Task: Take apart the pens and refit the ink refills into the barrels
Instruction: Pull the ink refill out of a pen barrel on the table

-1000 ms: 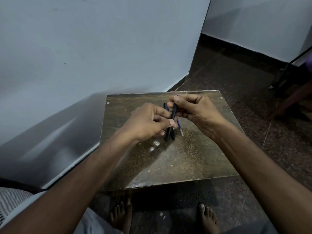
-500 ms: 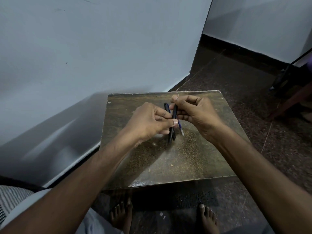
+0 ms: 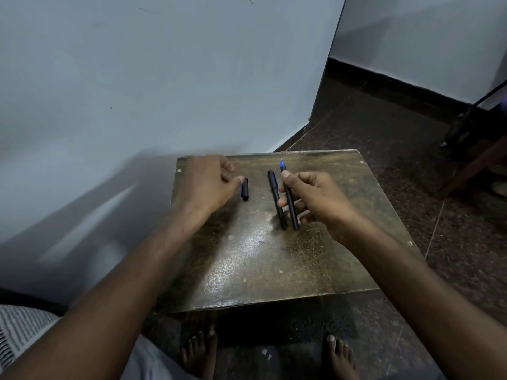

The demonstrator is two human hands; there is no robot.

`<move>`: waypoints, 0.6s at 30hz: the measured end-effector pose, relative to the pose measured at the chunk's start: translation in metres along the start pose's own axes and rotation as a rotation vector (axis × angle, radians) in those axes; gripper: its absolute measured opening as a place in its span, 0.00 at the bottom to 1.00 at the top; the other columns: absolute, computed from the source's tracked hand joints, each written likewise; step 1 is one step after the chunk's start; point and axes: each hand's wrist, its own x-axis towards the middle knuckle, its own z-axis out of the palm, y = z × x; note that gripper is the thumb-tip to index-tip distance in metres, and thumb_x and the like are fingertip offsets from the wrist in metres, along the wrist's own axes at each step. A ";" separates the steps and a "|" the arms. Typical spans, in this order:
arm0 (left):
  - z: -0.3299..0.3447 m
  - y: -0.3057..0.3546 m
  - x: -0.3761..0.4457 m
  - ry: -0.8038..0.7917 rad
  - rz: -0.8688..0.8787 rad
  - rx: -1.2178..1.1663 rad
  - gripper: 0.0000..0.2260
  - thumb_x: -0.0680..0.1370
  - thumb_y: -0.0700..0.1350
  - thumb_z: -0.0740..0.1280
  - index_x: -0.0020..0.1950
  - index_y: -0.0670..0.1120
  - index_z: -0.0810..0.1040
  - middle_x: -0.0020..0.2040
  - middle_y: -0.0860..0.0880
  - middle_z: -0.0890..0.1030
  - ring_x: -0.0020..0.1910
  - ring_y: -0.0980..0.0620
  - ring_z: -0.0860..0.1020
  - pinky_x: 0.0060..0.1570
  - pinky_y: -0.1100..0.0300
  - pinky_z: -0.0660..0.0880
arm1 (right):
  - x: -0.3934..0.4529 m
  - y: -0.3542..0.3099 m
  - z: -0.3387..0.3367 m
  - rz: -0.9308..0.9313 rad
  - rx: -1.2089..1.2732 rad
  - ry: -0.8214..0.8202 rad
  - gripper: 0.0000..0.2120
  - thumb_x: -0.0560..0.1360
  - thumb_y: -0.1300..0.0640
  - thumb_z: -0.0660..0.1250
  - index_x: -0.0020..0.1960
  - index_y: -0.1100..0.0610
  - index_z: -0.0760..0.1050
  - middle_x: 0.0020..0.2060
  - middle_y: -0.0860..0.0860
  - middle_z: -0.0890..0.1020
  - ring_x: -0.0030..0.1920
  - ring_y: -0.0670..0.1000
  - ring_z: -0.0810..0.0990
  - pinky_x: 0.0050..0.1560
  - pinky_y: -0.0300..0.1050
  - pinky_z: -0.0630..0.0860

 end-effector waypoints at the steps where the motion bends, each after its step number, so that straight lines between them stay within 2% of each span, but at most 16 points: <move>1: 0.004 0.000 0.000 -0.010 0.009 0.034 0.12 0.78 0.54 0.78 0.58 0.50 0.85 0.42 0.58 0.86 0.38 0.65 0.80 0.39 0.75 0.71 | 0.000 0.000 0.002 0.005 -0.020 -0.011 0.18 0.86 0.43 0.65 0.51 0.56 0.83 0.39 0.51 0.90 0.29 0.46 0.83 0.27 0.40 0.73; 2: 0.007 0.001 0.000 -0.022 0.026 0.061 0.15 0.78 0.54 0.78 0.61 0.49 0.85 0.45 0.55 0.88 0.38 0.63 0.81 0.39 0.75 0.71 | -0.001 0.000 0.004 0.010 -0.031 -0.024 0.18 0.86 0.43 0.65 0.51 0.56 0.84 0.38 0.51 0.90 0.29 0.46 0.84 0.26 0.39 0.73; 5: 0.016 0.008 0.000 -0.061 0.099 0.130 0.21 0.80 0.55 0.75 0.71 0.48 0.83 0.55 0.48 0.89 0.53 0.49 0.86 0.56 0.57 0.80 | -0.001 0.000 0.008 0.026 -0.020 -0.056 0.17 0.87 0.46 0.66 0.53 0.59 0.83 0.37 0.51 0.88 0.30 0.47 0.83 0.25 0.40 0.75; 7: 0.018 0.011 -0.001 -0.079 0.147 0.185 0.19 0.80 0.56 0.75 0.69 0.50 0.84 0.58 0.47 0.88 0.58 0.46 0.85 0.56 0.52 0.80 | -0.002 -0.001 0.008 0.030 -0.021 -0.068 0.16 0.86 0.47 0.67 0.53 0.59 0.83 0.38 0.52 0.88 0.32 0.48 0.84 0.26 0.41 0.76; 10: 0.020 0.011 -0.004 -0.107 0.143 0.181 0.10 0.80 0.52 0.77 0.61 0.52 0.87 0.54 0.49 0.88 0.47 0.52 0.84 0.47 0.57 0.80 | -0.002 0.000 0.006 0.033 -0.025 -0.088 0.11 0.86 0.50 0.69 0.52 0.57 0.82 0.41 0.53 0.89 0.35 0.50 0.84 0.27 0.40 0.76; 15: 0.020 0.010 -0.002 -0.111 0.060 0.052 0.04 0.80 0.44 0.77 0.54 0.51 0.87 0.47 0.53 0.87 0.41 0.56 0.83 0.35 0.73 0.70 | -0.003 0.001 0.005 0.033 -0.038 -0.111 0.04 0.85 0.57 0.71 0.53 0.57 0.82 0.48 0.61 0.90 0.43 0.56 0.83 0.30 0.40 0.78; 17: 0.017 0.011 0.001 -0.082 -0.025 -0.136 0.04 0.80 0.44 0.76 0.53 0.51 0.85 0.44 0.56 0.85 0.42 0.59 0.83 0.36 0.77 0.73 | -0.002 0.002 0.005 0.018 -0.046 -0.112 0.04 0.84 0.57 0.72 0.55 0.58 0.82 0.49 0.61 0.90 0.44 0.57 0.83 0.31 0.40 0.79; 18: 0.015 0.013 0.003 -0.069 -0.073 -0.281 0.04 0.81 0.43 0.76 0.53 0.51 0.85 0.45 0.55 0.85 0.43 0.60 0.84 0.40 0.76 0.77 | -0.001 0.003 0.004 0.003 -0.053 -0.112 0.05 0.84 0.57 0.72 0.55 0.59 0.83 0.49 0.61 0.90 0.43 0.56 0.83 0.32 0.40 0.79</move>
